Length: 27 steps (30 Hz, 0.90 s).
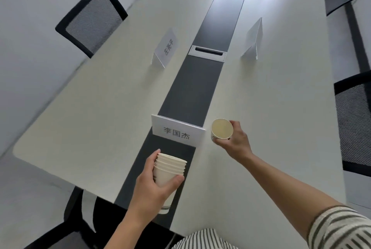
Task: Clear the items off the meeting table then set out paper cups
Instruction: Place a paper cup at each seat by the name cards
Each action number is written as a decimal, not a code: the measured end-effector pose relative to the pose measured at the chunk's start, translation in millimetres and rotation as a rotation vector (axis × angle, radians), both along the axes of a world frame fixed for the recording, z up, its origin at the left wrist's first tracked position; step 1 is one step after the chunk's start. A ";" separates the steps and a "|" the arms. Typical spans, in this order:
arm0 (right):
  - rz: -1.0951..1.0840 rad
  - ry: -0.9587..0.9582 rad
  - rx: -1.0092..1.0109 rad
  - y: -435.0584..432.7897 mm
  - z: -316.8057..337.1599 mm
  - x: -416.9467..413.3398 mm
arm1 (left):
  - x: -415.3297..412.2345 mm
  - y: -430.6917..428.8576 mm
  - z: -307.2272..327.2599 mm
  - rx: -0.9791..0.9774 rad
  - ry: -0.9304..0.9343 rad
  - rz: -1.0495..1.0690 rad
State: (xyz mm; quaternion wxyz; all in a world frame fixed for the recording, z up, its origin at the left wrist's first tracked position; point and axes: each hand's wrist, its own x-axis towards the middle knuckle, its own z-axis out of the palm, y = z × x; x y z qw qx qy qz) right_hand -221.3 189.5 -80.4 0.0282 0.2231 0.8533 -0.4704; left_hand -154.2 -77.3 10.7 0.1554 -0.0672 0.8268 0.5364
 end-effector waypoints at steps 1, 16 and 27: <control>0.000 -0.026 0.010 -0.1 -7.0 -3.8 | -6.7 -2.1 -3.3 -0.009 -0.012 0.000; -0.042 -0.180 0.098 21.5 -35.5 13.4 | -53.4 23.8 -10.7 -0.023 -0.043 -0.148; -0.138 0.021 -0.450 12.4 95.0 119.8 | -21.0 84.4 18.6 -0.073 0.155 -0.676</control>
